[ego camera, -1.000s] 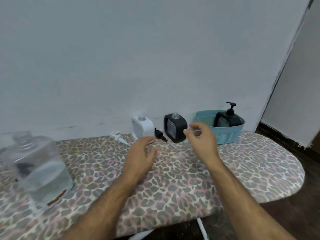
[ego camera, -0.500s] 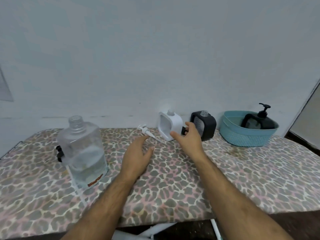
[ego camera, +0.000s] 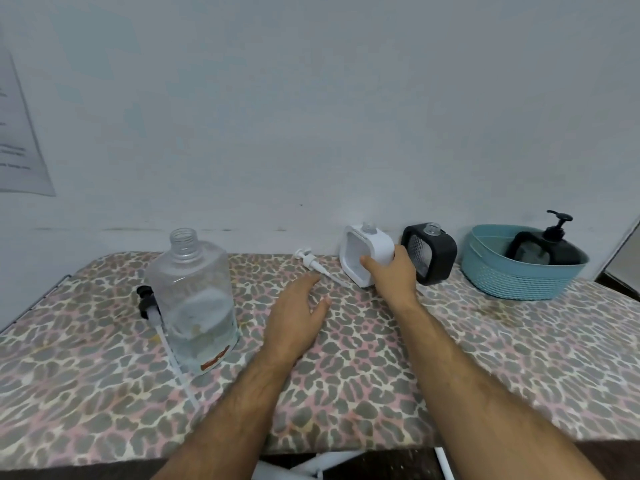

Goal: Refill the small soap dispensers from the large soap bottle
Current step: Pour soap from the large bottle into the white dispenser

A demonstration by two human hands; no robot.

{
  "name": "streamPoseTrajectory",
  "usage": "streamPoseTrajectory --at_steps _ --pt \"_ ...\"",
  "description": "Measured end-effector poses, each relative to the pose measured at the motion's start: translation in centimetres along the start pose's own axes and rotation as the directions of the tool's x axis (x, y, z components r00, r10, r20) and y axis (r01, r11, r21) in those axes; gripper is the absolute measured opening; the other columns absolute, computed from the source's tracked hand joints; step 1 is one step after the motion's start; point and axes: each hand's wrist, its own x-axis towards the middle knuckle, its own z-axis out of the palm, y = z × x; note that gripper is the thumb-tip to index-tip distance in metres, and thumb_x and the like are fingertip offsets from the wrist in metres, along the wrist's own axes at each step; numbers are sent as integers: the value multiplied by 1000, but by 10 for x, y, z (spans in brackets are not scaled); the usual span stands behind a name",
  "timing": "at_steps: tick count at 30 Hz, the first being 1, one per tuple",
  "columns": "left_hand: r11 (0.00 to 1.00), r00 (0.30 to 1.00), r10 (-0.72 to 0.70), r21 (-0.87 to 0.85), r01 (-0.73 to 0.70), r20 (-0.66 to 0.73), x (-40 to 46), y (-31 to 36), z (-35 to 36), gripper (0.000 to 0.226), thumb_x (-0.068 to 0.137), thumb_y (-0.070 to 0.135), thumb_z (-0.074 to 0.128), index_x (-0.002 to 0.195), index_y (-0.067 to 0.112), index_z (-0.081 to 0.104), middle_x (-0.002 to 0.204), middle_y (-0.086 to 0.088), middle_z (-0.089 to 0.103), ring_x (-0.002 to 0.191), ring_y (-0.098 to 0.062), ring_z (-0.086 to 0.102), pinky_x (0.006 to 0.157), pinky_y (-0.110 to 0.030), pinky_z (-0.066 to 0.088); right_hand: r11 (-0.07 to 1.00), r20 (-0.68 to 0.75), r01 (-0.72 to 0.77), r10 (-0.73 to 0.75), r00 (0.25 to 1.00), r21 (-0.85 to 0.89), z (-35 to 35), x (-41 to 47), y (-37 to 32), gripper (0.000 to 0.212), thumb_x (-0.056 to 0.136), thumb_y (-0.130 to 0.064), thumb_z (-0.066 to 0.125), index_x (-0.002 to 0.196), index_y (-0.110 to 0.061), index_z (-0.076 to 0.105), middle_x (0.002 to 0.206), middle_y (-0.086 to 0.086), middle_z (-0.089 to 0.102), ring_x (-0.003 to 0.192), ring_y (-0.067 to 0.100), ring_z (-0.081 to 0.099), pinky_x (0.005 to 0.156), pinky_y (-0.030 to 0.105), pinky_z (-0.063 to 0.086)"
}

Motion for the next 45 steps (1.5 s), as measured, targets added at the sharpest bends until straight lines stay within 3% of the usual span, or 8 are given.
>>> streamPoseTrajectory --at_steps 7,16,21,26,32,36,41,45 --pt "998 999 51 -26 -51 -20 -27 16 -10 52 98 41 56 145 23 45 148 4 47 131 -12 46 111 -36 38 996 -7 74 -74 997 42 -43 -41 5 54 80 -37 76 123 -17 50 111 -1 59 95 18 61 72 35 56" --pt "996 998 55 -75 -53 16 -77 30 -24 52 96 40 58 145 28 42 150 5 44 127 -13 50 107 -46 45 982 60 128 -137 989 136 -85 -123 18 53 81 -28 78 127 -21 53 112 -9 59 93 -2 56 65 15 44" --pt "996 998 65 -65 -64 10 -101 32 -32 51 96 40 58 144 29 44 146 8 46 110 -1 51 92 -24 41 978 50 144 -153 987 150 -90 -149 21 50 80 -28 79 123 -25 53 106 -13 57 91 -4 56 66 15 44" --pt "991 995 94 -90 -97 -47 -118 32 -41 50 96 38 61 142 23 48 144 7 50 111 3 47 93 -21 40 978 24 158 -162 986 135 -90 -161 30 44 79 -32 79 112 -29 50 103 -12 57 93 8 58 65 18 46" --pt "982 965 101 -133 -136 -242 -131 22 -57 36 96 32 62 131 26 58 127 15 57 108 11 49 90 -17 48 983 56 129 -137 989 129 -88 -170 43 55 81 -38 77 125 -25 47 114 -4 56 93 14 63 58 30 59" --pt "982 953 55 -158 -106 -299 -138 18 -67 30 95 29 63 125 24 63 121 12 61 102 14 52 80 -1 39 980 102 123 -140 985 153 -87 -171 48 57 83 -34 76 128 -26 43 117 -3 55 89 18 67 54 32 60" --pt "969 857 -84 -244 -50 -508 -141 14 -81 25 91 28 69 114 31 59 111 8 63 103 -7 58 88 -24 47 983 97 131 -144 985 131 -83 -171 55 62 80 -43 77 129 -32 41 118 -7 56 92 23 68 62 41 62" --pt "955 757 -204 -297 13 -621 -133 10 -97 50 83 35 77 125 22 53 117 5 54 109 -14 52 95 -39 48 982 100 116 -132 986 151 -82 -168 56 59 80 -42 77 127 -31 42 116 -6 56 90 24 69 60 42 62"
